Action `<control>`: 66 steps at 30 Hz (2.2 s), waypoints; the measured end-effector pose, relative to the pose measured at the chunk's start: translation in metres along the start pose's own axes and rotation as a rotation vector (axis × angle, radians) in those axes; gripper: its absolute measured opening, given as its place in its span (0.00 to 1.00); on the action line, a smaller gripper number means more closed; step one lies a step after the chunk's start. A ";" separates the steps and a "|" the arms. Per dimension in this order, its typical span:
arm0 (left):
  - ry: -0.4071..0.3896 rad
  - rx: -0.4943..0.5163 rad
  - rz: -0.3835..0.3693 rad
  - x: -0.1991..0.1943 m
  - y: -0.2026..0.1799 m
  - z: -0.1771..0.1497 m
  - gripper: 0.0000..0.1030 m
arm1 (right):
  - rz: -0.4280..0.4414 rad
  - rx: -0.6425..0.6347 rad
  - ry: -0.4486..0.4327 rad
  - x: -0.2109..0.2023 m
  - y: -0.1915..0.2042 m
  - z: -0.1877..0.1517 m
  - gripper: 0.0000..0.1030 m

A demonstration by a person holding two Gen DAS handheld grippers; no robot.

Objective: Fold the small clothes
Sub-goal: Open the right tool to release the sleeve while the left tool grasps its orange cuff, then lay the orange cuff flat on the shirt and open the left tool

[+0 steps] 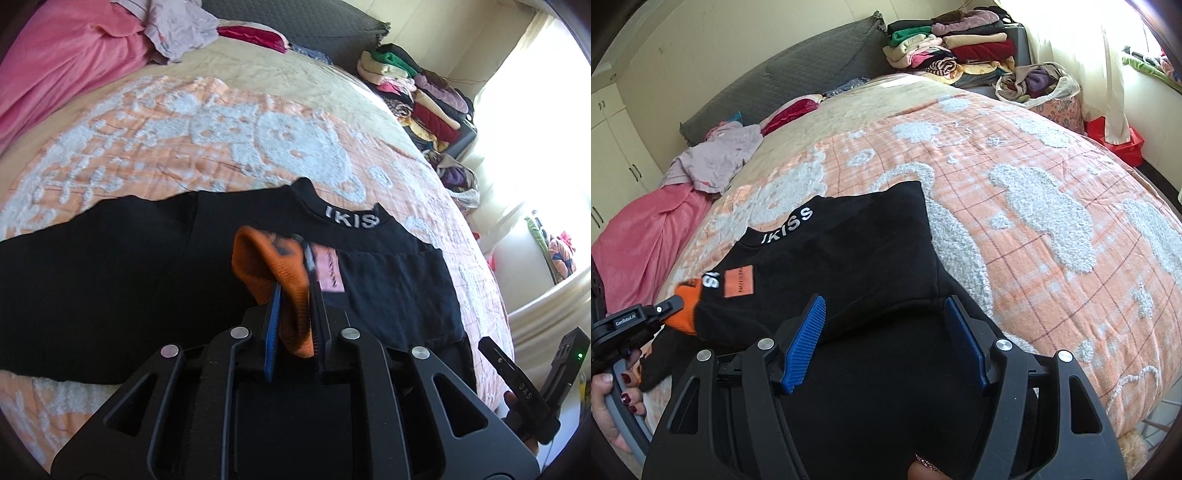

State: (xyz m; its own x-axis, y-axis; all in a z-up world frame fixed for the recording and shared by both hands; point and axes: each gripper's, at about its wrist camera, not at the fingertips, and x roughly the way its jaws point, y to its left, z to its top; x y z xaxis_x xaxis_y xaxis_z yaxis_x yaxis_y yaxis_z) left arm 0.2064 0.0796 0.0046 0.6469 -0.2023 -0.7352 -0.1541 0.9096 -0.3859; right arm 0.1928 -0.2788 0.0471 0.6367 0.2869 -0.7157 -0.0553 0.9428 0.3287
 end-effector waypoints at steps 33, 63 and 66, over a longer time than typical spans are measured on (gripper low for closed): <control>0.147 0.106 0.060 0.050 -0.011 -0.029 0.33 | -0.030 -0.079 0.142 0.069 0.019 0.008 0.64; 0.045 0.100 0.071 -0.010 -0.007 -0.026 0.74 | 0.089 -0.084 0.027 0.002 0.046 0.003 0.92; 0.025 0.100 0.083 -0.018 -0.004 -0.024 0.74 | 0.097 -0.099 0.017 -0.004 0.052 0.004 0.93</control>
State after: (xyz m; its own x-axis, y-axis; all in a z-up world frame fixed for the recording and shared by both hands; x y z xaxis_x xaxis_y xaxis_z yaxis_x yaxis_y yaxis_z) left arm 0.1769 0.0709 0.0061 0.6159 -0.1324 -0.7766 -0.1305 0.9550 -0.2663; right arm 0.1903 -0.2315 0.0696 0.6112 0.3796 -0.6945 -0.1923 0.9224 0.3349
